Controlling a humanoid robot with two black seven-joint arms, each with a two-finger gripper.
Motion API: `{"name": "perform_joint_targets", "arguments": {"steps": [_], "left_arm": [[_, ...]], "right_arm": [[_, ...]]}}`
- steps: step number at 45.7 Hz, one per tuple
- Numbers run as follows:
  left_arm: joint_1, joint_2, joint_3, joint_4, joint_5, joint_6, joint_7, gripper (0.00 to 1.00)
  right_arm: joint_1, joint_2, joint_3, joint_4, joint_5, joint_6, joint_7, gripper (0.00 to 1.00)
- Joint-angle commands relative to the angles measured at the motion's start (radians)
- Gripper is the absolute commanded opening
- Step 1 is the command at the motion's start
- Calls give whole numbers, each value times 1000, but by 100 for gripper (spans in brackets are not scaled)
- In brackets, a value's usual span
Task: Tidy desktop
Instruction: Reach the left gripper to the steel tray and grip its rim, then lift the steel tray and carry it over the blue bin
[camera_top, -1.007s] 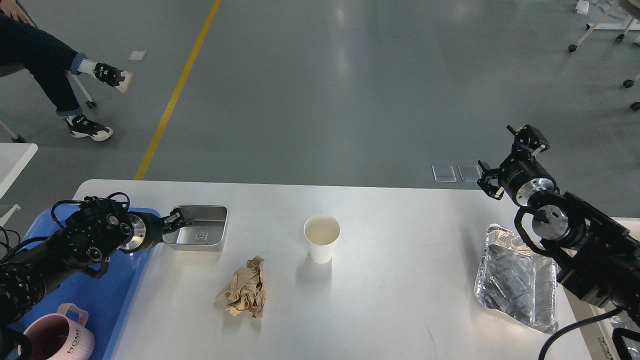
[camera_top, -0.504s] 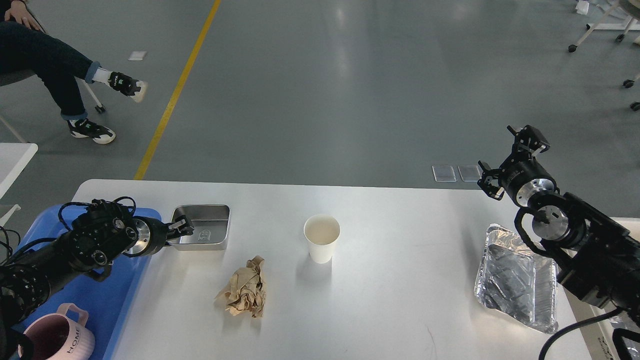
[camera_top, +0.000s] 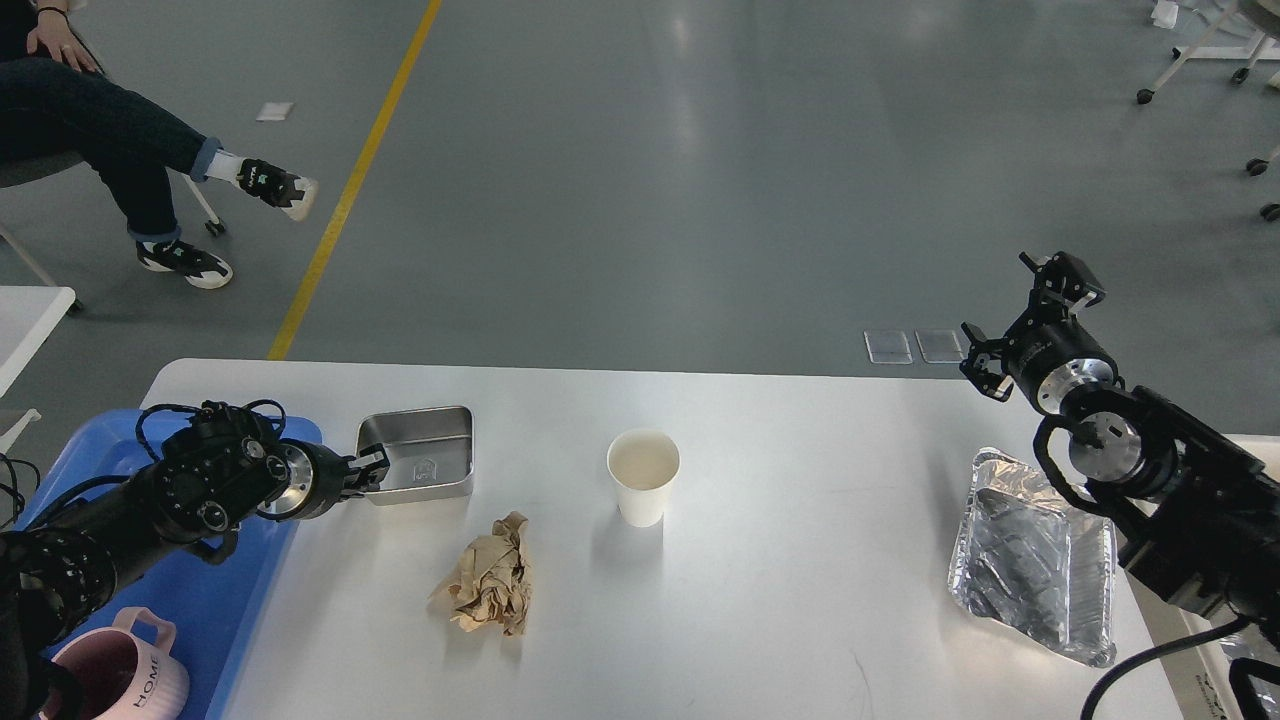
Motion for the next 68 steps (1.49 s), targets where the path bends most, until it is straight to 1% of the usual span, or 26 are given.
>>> {"name": "perform_joint_targets", "arguments": {"steps": [1,19,26,30,34,39,43,49,54,56,58,61,68], "left_arm": [[-2,-4,2,-1,1,-6,9,0],[-16,-5,0,-17,4,-37,6,0],[-40,7,0,-43,7,-69,10,0],[-56,36,2,-82,7,-83,21,0],[-59,105,0,-145,7,-87,36,0],[-59,223,0,-296,7,-87,61,0],[-51,347,0,-424,7,-87,78,0],[-42,602,-2,-650,7,-90,72,0],[-36,829,-14,-803,3,-107,53,0],[-36,918,-15,-854,1,-119,36,0],[-36,1007,-17,-898,1,-133,6,0],[-36,1128,-18,-949,1,-152,-56,0],[-36,1338,-15,-965,-10,-175,-186,0]], "right_arm": [[0,0,0,0,0,0,0,100],[-5,-14,0,2,0,0,0,100],[-8,-22,0,2,2,0,0,100],[-9,-22,0,2,0,0,0,100],[-11,-29,0,2,0,2,0,100],[-11,-31,0,2,0,2,-2,100],[-8,-34,0,3,0,2,0,100],[-6,-34,0,8,2,2,-2,100],[-5,-26,0,8,2,0,0,100],[-1,-23,0,8,0,0,0,100],[0,-23,0,8,2,0,-2,100],[2,-23,0,8,2,-1,-2,100],[6,-23,0,8,0,-1,-2,100]]}}
